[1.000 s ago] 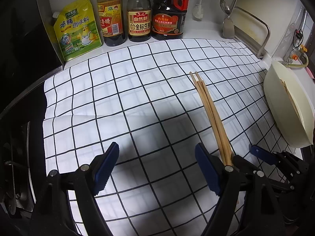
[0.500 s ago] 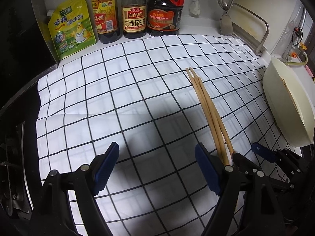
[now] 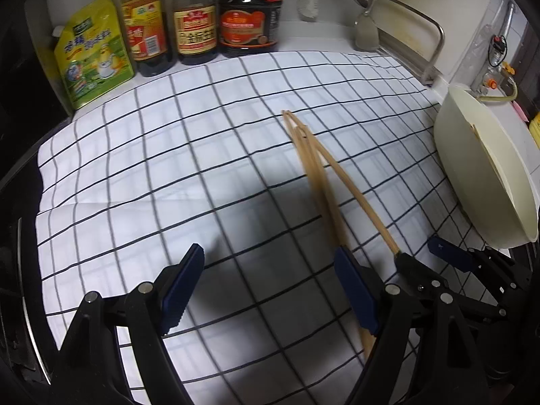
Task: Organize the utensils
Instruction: 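Close the right tool on one chopstick while the left tool grasps another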
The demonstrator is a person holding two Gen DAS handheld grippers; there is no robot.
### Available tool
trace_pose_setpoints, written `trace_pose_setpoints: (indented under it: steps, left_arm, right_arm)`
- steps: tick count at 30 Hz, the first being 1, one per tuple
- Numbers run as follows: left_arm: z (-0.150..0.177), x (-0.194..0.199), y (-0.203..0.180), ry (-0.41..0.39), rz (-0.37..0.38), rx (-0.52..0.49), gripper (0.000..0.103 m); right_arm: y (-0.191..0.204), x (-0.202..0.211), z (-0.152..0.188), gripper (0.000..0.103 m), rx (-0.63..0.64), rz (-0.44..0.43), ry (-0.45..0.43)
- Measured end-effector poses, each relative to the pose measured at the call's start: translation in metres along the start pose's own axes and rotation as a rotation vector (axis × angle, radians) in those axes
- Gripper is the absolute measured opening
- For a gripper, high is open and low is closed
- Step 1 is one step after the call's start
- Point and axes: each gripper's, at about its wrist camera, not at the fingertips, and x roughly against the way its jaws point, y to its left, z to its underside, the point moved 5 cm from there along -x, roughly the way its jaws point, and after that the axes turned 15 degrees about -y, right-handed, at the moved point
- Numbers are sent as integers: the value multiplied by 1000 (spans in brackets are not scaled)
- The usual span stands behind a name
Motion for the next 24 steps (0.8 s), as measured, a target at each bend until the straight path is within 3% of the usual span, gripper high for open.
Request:
trace_pose_setpoints:
  steps: [12, 24]
  left_arm:
    - [6, -18, -22, 14, 8, -44, 78]
    - [10, -21, -4, 19, -43, -24, 78]
  right_arm:
    - [-11, 8, 1, 47, -7, 10, -15]
    - [-9, 8, 0, 47, -8, -2, -16]
